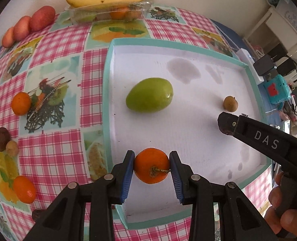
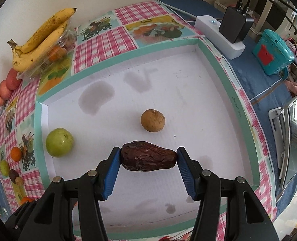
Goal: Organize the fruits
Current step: 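Carry the orange and dark date into the white tray and release both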
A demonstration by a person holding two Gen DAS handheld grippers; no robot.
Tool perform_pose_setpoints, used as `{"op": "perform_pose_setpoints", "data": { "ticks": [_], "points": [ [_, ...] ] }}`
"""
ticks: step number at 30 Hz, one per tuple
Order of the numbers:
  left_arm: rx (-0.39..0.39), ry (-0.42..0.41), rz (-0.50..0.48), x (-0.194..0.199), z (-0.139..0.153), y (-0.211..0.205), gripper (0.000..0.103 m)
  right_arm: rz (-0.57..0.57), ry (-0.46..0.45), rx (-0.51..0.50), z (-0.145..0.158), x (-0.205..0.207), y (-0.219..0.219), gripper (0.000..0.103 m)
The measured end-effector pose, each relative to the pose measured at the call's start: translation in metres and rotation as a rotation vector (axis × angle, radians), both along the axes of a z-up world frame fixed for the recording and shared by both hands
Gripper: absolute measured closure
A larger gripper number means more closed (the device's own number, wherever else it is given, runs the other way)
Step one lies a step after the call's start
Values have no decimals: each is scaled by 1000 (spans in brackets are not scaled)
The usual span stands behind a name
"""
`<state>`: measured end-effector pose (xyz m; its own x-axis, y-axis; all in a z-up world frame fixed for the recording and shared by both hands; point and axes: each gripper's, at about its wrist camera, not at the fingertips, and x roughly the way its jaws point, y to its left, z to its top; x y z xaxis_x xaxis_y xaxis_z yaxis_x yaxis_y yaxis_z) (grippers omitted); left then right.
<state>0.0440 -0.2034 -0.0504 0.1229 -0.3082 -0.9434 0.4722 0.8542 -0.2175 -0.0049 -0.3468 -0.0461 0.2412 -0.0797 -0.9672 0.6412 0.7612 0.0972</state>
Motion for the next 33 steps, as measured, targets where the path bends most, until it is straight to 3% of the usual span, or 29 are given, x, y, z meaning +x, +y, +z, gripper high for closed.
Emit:
{"op": "perform_pose_setpoints", "data": {
  "ticks": [21, 30, 33],
  "points": [
    [56, -38, -39, -2, -5, -13, 64, 15, 16, -2, -5, 3, 1, 45],
    [52, -69, -65, -4, 3, -15, 48, 34, 14, -8, -3, 4, 1, 44],
    [50, -85, -71, -5, 10, -14, 42, 33, -5, -26, 6, 4, 0, 35]
  ]
}}
